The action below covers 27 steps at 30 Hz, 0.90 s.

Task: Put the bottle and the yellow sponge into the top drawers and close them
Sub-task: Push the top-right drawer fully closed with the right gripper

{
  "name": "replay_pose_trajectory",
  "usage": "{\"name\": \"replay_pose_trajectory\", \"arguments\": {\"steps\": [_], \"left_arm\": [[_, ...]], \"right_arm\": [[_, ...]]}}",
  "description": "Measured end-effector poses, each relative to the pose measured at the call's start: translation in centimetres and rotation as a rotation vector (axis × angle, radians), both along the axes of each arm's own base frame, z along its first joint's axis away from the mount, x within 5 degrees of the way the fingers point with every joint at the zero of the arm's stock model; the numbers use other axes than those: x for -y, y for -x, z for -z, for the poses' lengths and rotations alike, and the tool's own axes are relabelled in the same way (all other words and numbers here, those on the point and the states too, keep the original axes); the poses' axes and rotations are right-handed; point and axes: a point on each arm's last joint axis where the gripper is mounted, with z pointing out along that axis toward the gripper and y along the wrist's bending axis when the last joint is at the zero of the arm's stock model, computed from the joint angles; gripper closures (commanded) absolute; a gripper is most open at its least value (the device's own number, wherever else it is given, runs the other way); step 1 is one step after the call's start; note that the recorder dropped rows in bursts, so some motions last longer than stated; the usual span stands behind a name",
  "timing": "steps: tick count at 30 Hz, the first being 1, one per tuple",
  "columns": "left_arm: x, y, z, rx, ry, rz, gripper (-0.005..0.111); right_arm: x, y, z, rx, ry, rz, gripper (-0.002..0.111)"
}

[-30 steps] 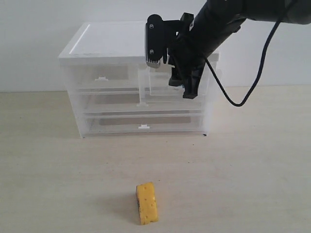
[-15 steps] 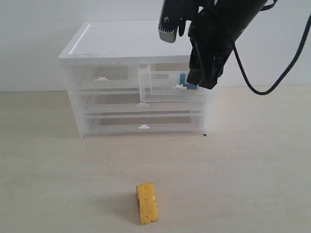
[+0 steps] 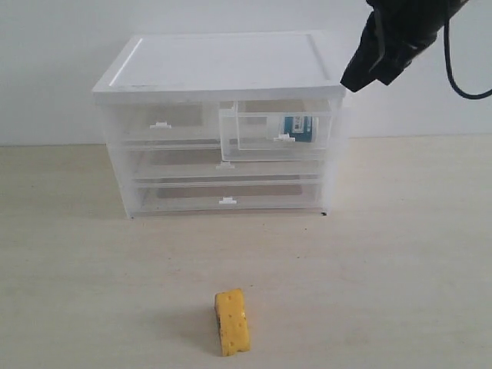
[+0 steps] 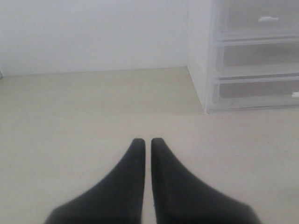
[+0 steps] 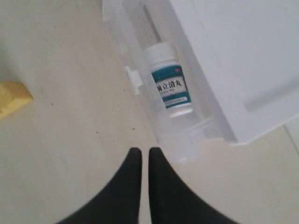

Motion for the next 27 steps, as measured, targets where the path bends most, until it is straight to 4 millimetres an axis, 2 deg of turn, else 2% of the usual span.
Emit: {"name": "replay_pose_trajectory", "arguments": {"steps": [4,10,21,27], "left_arm": [[0.0,0.0,0.0,0.0,0.0,0.0,0.102],[0.0,0.0,0.0,0.0,0.0,0.0,0.102],[0.0,0.0,0.0,0.0,0.0,0.0,0.102],[0.0,0.0,0.0,0.0,0.0,0.0,0.102]], "right_arm": [[-1.0,-0.4,1.0,-0.06,-0.06,-0.014,0.107],[-3.0,-1.4,4.6,-0.17,-0.034,-0.034,0.107],[-2.4,-2.8,7.4,-0.193,0.101,-0.005,0.107],[-2.6,-4.7,8.0,-0.071,0.064,0.082,0.107]]}}
